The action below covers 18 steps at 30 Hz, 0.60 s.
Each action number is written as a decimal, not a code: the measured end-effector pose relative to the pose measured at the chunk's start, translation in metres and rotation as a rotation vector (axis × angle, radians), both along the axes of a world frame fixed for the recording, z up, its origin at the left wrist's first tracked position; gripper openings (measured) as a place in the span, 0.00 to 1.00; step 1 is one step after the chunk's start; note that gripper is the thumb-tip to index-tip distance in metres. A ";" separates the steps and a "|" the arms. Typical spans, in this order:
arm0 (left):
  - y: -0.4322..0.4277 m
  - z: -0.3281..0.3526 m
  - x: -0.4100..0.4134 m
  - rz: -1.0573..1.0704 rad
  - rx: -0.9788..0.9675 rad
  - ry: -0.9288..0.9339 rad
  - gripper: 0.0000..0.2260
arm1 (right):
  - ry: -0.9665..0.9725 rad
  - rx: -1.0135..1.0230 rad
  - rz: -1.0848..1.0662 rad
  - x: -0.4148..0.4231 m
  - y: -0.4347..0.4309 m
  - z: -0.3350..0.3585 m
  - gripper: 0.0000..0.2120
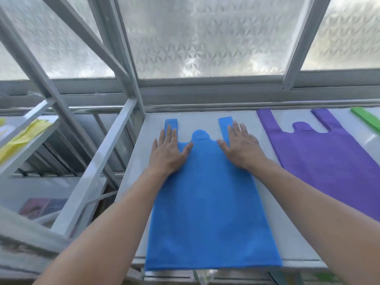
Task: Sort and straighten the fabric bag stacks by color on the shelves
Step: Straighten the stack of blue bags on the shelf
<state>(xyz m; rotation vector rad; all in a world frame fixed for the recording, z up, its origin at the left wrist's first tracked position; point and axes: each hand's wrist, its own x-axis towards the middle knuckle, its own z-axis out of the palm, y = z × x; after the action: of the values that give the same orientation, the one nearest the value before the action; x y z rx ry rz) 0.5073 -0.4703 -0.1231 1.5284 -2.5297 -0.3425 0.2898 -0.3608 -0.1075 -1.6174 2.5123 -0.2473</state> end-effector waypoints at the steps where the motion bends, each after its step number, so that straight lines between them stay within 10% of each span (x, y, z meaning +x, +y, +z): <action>1: -0.004 -0.006 0.000 -0.004 0.017 -0.026 0.41 | 0.001 0.047 0.012 -0.002 -0.003 -0.008 0.37; 8: -0.010 -0.014 -0.001 -0.012 0.035 -0.055 0.41 | 0.008 0.071 0.002 -0.002 -0.004 -0.022 0.36; 18: 0.021 0.019 0.053 -0.074 -0.037 0.134 0.16 | -0.176 0.045 -0.030 0.000 0.019 0.023 0.38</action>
<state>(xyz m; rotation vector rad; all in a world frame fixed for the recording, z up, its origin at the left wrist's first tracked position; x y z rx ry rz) 0.5598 -0.4496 -0.1042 1.3543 -2.4782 -0.3920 0.2893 -0.3413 -0.0840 -1.4738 2.3940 -0.3193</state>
